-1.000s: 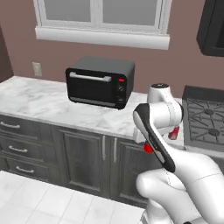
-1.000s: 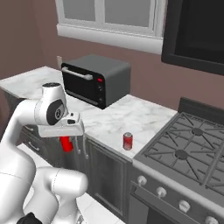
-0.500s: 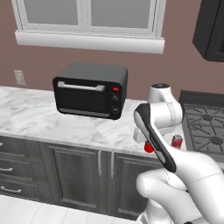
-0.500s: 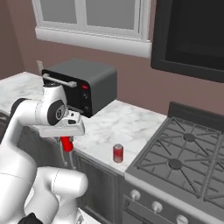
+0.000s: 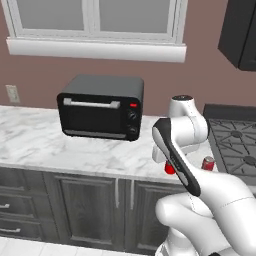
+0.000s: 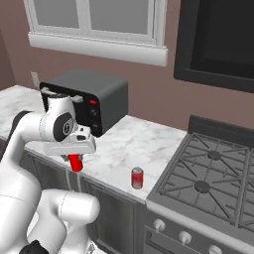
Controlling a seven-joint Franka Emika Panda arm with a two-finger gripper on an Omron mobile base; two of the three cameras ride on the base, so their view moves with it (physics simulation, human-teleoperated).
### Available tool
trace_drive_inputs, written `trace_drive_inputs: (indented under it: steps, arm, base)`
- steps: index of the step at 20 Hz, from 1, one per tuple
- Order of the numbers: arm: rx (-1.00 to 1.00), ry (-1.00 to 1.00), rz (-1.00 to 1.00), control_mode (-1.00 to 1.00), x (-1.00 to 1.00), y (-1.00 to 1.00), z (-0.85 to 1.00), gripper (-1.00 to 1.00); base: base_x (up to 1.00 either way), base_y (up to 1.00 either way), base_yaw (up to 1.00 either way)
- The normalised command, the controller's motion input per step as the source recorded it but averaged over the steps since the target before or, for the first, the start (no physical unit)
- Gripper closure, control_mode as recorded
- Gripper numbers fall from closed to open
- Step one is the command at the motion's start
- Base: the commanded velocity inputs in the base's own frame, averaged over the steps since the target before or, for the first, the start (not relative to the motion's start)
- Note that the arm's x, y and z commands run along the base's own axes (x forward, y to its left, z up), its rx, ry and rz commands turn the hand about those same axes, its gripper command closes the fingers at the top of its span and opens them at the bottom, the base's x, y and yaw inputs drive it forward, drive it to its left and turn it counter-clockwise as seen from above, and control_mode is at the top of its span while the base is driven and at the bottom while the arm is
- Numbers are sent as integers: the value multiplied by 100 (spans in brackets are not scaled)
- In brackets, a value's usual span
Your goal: Four empty soda cans are scattered around the kitchen. Gather all the cans and cluster them next to the stove for recycling.
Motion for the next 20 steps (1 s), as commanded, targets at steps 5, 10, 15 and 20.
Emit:
trace_drive_inputs:
  steps: [5,10,15,20]
  arm:
    - [0,0,0,100,0,0,0,100]
    - [0,0,0,100,0,0,0,100]
    - [0,0,0,100,0,0,0,100]
    - [0,0,0,100,0,0,0,100]
  base:
    - [22,2,-22]
    - [27,0,-24]
    - [28,0,-25]
    - [29,0,-24]
